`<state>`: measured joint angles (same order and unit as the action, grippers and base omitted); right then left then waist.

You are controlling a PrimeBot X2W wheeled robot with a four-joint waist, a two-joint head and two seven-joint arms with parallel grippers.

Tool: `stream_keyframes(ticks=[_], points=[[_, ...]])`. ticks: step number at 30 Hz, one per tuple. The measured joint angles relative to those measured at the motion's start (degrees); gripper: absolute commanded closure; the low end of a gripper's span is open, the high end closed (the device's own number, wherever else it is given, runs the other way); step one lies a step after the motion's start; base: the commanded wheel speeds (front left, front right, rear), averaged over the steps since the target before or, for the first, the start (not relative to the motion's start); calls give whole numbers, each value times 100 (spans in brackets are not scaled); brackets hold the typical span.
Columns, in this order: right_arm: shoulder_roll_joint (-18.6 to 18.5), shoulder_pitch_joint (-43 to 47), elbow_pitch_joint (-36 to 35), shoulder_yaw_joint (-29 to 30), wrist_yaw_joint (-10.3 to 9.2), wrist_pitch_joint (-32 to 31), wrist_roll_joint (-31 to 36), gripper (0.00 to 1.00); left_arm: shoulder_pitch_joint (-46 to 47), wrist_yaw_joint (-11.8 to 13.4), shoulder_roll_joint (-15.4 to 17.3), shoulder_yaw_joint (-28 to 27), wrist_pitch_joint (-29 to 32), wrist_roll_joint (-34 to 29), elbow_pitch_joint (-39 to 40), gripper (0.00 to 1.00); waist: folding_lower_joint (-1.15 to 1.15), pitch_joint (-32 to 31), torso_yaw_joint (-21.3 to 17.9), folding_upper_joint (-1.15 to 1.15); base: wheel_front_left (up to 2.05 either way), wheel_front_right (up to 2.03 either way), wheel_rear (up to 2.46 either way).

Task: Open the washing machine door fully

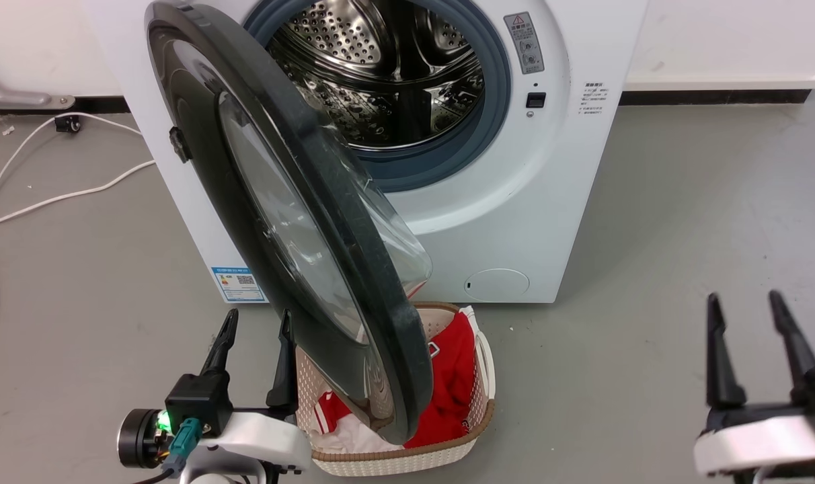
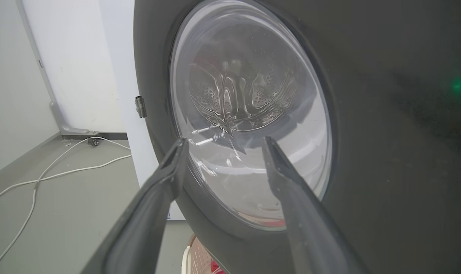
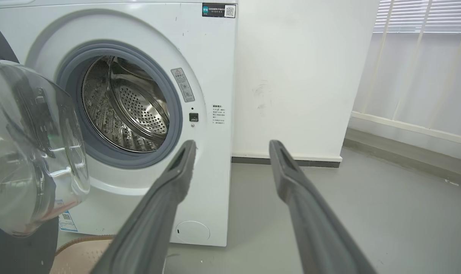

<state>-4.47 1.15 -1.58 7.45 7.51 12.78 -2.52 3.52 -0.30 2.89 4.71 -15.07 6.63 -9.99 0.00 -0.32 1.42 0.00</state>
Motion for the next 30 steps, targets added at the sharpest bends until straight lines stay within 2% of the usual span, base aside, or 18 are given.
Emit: stream_keyframes(ticks=[4, 8, 25, 26, 27, 30], points=[[105, 373, -249, -236, 0, -166, 245, 0, 0, -7, 0, -20, 0, -15, -7, 0, 0, 4, 12, 0, 0, 0, 0], [140, 602, -323, -435, 0, -233, 208, 0, 1, -21, 0, -51, 0, -37, -12, 0, 0, 11, 6, 0, 0, 0, 0], [146, 594, -246, -448, 0, -226, -27, 0, 21, -54, 0, -93, 0, -82, -7, 1, 0, 80, 3, 0, 0, 0, 0], [146, 593, -245, -453, 0, -225, -29, 0, 21, -54, 0, -98, 0, -82, -3, 60, 0, 81, 2, 0, 0, 0, 0], [146, 593, -244, -455, 0, -224, -32, 0, 21, -57, 0, -94, 0, -82, 0, 100, 0, 83, 2, 0, 0, 0, 0], [146, 593, -243, -456, 0, -221, -46, 0, 21, -73, -1, -89, 0, -60, 3, 100, 0, 99, 2, 0, 0, 0, 0]])
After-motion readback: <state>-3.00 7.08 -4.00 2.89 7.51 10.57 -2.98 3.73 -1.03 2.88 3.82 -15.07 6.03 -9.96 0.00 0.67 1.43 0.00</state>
